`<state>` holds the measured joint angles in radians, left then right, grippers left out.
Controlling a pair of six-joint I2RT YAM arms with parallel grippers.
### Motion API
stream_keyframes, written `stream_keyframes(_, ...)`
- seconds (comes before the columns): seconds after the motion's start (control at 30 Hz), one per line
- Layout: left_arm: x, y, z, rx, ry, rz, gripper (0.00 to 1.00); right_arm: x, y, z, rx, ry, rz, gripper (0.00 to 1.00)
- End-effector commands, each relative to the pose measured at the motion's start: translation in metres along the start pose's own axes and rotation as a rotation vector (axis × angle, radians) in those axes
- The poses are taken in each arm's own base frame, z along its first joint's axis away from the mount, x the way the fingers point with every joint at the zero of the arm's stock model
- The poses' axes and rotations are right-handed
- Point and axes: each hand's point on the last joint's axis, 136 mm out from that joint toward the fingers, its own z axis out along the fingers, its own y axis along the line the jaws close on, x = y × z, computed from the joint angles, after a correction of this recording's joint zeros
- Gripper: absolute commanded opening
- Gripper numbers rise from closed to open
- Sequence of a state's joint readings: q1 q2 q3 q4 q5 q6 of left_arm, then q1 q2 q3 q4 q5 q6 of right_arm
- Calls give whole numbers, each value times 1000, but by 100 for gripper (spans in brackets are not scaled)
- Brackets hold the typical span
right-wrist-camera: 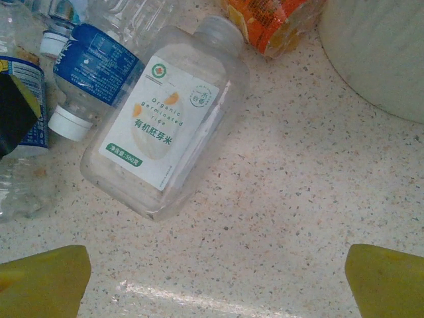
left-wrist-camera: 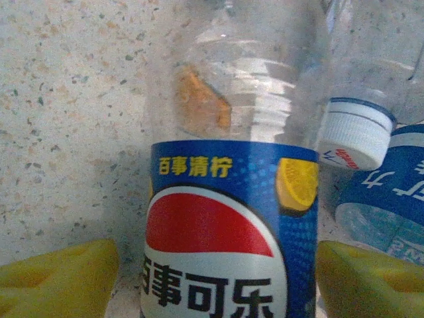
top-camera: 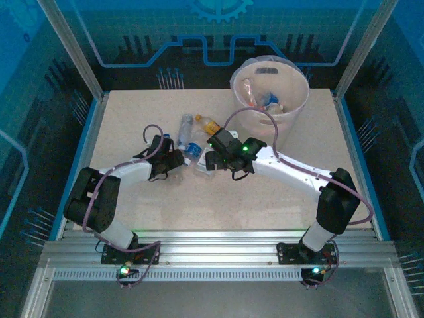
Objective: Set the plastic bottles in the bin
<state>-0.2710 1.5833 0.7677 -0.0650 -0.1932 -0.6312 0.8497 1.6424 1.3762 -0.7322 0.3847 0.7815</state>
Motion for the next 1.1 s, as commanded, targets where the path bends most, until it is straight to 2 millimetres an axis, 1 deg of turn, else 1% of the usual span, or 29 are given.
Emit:
stream_keyframes(0.0, 8, 10, 5, -17, 17, -28, 75, -1, -4, 3, 12, 5, 1, 100)
stream_keyframes(0.07, 8, 12, 5, -21, 18, -28, 72, -1, -5, 3, 13, 7, 1, 100)
stream_keyframes(0.2, 10, 13, 6, -21, 22, -28, 59, -1, -7, 1, 18, 3, 0, 100)
stream_keyframes(0.33, 7, 10, 0, -5, 4, -23, 44, -7, -10, -7, 22, -21, -8, 100)
stream_keyframes(0.47, -1, 7, -14, 21, -40, -10, 43, -17, -9, -22, -4, -62, -28, 99)
stream_keyframes(0.57, -11, 1, -32, 60, -91, 12, 42, -26, -3, -37, -49, -93, -54, 98)
stream_keyframes(0.67, -20, -8, -55, 118, -158, 50, 42, -36, 2, -54, -93, -125, -77, 98)
stream_keyframes(0.77, -27, -27, -82, 203, -241, 118, 43, -48, 9, -72, -170, -154, -88, 97)
stream_keyframes(0.83, -28, -45, -103, 270, -306, 188, 43, -56, 15, -85, -250, -173, -87, 96)
stream_keyframes(0.93, -24, -77, -133, 405, -392, 305, 42, -70, 22, -106, -377, -209, -80, 98)
stream_keyframes(1.07, -12, -115, -170, 592, -468, 423, 43, -86, 28, -130, -524, -244, -79, 97)
